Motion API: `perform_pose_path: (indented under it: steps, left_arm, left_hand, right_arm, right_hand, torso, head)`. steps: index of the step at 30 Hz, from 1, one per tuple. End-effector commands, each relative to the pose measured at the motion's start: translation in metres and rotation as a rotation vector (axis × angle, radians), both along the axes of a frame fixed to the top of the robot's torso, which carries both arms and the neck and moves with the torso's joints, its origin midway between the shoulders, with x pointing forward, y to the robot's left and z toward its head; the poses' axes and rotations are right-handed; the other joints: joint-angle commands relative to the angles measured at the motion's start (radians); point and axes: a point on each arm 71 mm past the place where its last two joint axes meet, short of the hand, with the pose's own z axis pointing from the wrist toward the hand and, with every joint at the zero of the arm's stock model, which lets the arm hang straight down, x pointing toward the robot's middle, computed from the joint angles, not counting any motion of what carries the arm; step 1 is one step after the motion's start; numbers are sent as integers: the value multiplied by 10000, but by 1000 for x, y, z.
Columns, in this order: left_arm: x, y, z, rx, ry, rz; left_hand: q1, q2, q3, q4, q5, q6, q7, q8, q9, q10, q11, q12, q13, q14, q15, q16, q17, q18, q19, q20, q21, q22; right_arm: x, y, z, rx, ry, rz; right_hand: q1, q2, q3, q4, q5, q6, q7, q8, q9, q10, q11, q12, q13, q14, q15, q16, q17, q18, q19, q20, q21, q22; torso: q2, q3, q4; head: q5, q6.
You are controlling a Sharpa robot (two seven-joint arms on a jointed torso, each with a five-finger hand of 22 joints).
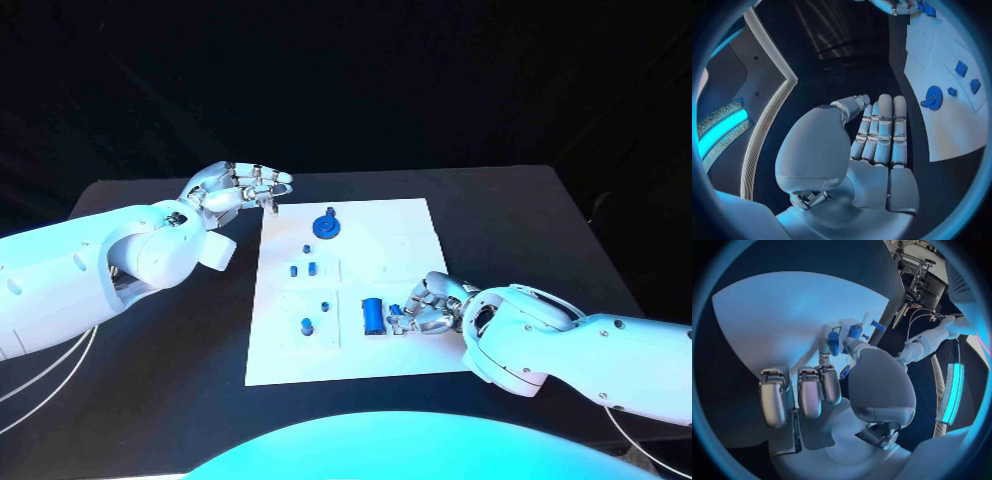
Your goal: Assemble the parts on the task board
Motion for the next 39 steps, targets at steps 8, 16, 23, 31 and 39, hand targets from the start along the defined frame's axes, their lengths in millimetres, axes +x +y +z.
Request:
perform_pose_path:
  steps: [8,16,23,31,39]
  left_arm:
    - [-1,-2,0,-251,159,-129]
    - [-1,-1,0,-272,230,-103]
    - [0,-1,0,-265,254,-92]
    - [0,-1,0,-305,191,-69]
    - [5,-1,1,-646,-204,204]
  left_hand:
    - [-96,81,15,58,51,-71,29,69,-24,-116,8,64,-22,-15,37,-24,-21,149,-14,37,-95,-35]
    - [-119,82,13,71,56,-76,29,70,-27,-123,9,66,-26,-14,39,-22,-21,149,-15,40,-106,-43]
    - [-135,86,16,83,62,-81,28,71,-30,-129,8,68,-29,-13,41,-20,-22,150,-15,43,-117,-50]
    - [-133,86,22,79,67,-84,25,73,-31,-132,6,70,-32,-16,39,-20,-23,152,-14,43,-123,-55]
    - [-500,-68,-188,294,32,-166,0,109,-58,-187,5,142,-64,-92,79,12,-21,142,-34,109,-417,-258]
  right_arm:
    - [-4,4,2,-15,-173,342]
    - [-6,2,4,-7,-264,380]
    - [-6,-4,3,-140,-273,340]
    - [-2,-16,7,178,-808,73]
    - [26,-33,33,2726,-2609,-653]
  right_hand:
    - [-380,8,-407,-8,-52,110,-16,-11,-12,673,-49,72,2069,1030,-36,63,2566,-142,1046,-39,44,2633]
    - [-462,67,-514,-7,13,113,-23,-11,-13,674,-55,72,2071,1030,-41,63,2566,-142,1046,-43,44,2633]
    - [-213,155,-533,-85,106,99,-34,-18,-17,675,-66,69,2072,1031,-51,64,2569,-142,1046,-51,44,2633]
    - [195,73,-587,-118,59,-34,19,-101,-53,655,-31,17,2054,1015,-32,29,2490,-142,1046,-46,44,2633]
    - [799,85,-943,-88,-22,-735,349,-643,-257,455,257,-422,1869,955,211,-101,2212,-92,977,151,-199,2565]
  torso:
    - [-5,4,-3]
    - [0,3,-9]
    - [-5,3,-5]
    - [-20,5,-11]
    - [-189,-60,-52]
  head:
    - [10,2]
    - [18,2]
    - [10,2]
    - [27,2]
    - [2,199]
